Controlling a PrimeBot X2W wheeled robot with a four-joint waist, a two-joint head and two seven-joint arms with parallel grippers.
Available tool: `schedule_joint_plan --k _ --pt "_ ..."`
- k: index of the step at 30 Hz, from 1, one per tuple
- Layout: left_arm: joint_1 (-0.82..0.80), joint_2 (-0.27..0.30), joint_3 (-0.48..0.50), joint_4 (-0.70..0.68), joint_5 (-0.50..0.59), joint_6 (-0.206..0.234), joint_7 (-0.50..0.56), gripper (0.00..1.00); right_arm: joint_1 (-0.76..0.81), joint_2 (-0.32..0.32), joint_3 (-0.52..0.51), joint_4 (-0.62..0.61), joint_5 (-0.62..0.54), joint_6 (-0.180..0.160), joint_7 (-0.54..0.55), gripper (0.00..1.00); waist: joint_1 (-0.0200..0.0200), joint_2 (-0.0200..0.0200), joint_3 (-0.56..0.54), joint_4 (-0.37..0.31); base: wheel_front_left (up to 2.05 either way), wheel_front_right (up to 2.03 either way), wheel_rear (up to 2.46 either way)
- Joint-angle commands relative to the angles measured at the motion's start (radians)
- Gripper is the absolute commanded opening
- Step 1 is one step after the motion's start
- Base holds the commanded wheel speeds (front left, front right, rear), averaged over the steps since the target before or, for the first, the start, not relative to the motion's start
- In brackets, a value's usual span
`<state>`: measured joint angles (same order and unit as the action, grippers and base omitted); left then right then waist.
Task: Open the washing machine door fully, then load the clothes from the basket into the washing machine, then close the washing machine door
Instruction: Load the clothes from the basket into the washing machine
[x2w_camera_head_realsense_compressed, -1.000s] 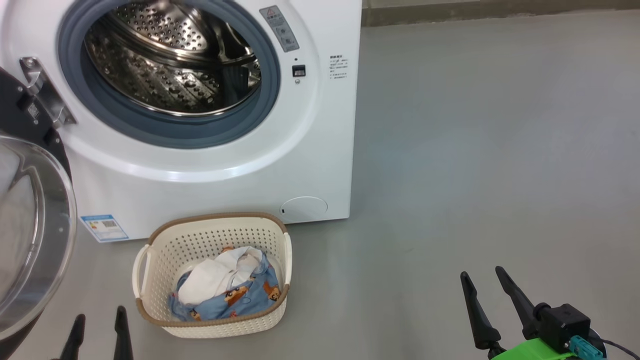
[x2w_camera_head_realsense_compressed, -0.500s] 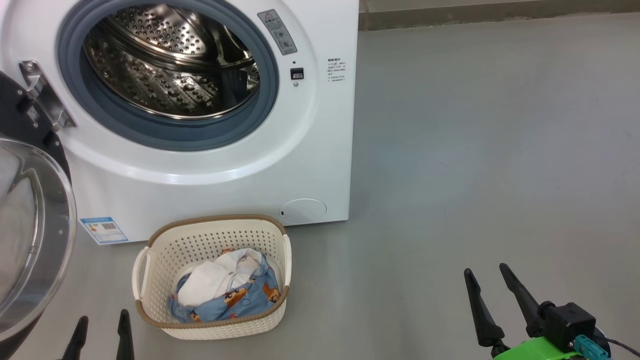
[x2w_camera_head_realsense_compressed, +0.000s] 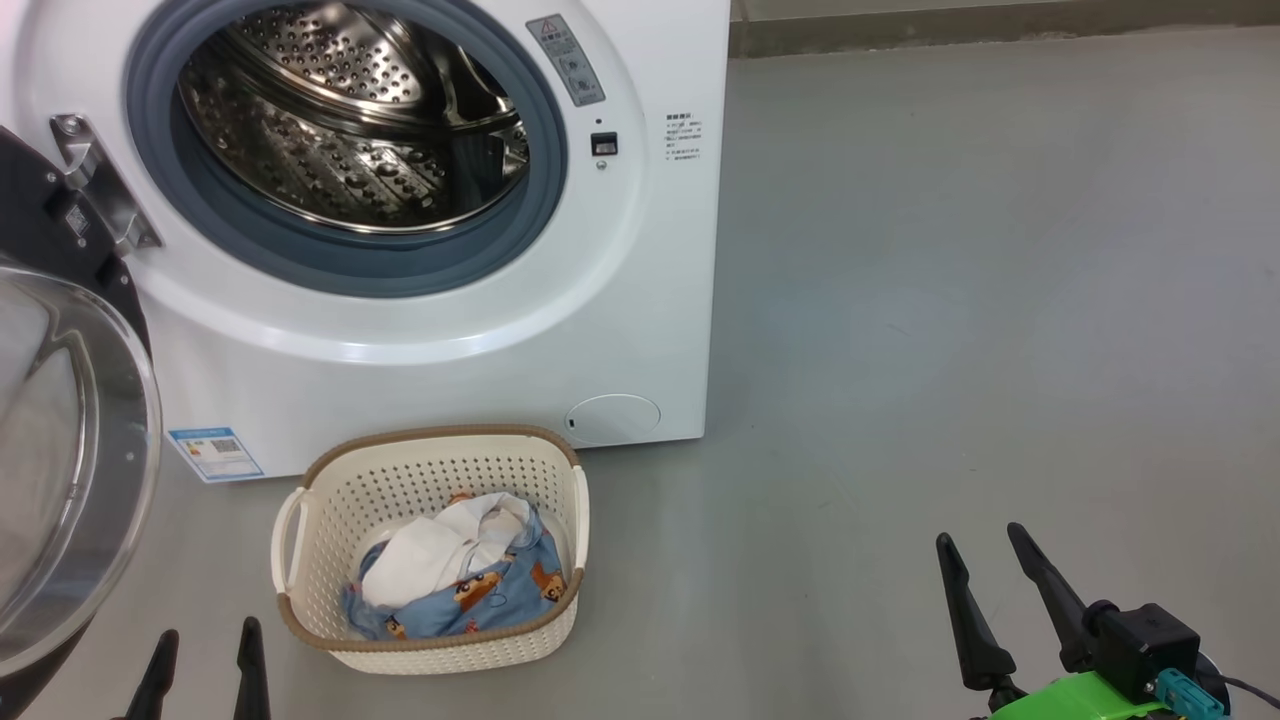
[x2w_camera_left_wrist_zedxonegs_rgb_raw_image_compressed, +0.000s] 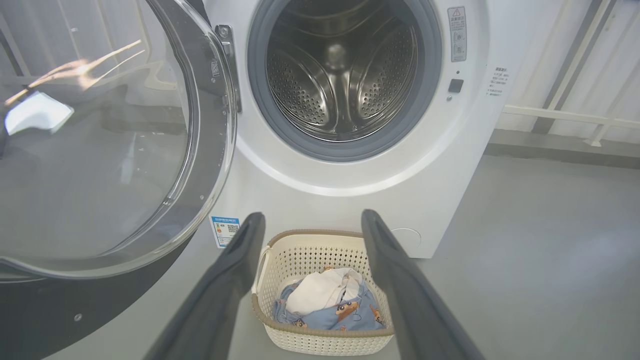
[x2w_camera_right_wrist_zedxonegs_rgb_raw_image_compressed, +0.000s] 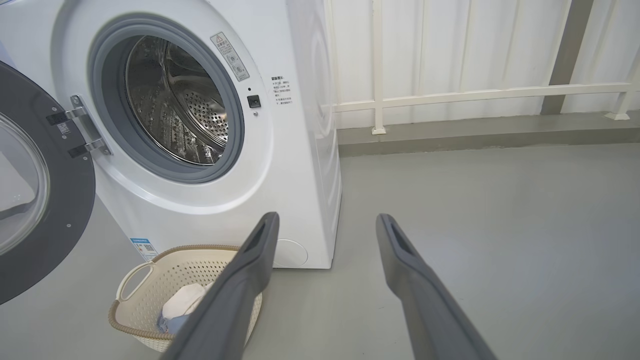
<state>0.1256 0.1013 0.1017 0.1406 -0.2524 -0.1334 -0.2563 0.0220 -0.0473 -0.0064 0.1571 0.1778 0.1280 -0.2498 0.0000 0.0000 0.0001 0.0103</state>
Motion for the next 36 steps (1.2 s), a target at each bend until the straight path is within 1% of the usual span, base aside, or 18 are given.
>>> schedule_joint_plan --k 1,36 --pt "-0.027 0.02 0.027 -0.02 -0.005 0.003 -0.006 1.0 -0.012 -0.003 0.025 -0.025 -0.007 0.003 -0.012 1.0 0.0 0.0 0.0 0.001 0.0 0.0 0.0" --pt "-0.066 0.046 0.023 0.002 -0.027 0.003 -0.006 1.0 -0.026 -0.003 0.027 -0.02 -0.005 0.003 -0.012 1.0 0.0 0.0 0.032 0.013 0.03 -0.03 0.0"
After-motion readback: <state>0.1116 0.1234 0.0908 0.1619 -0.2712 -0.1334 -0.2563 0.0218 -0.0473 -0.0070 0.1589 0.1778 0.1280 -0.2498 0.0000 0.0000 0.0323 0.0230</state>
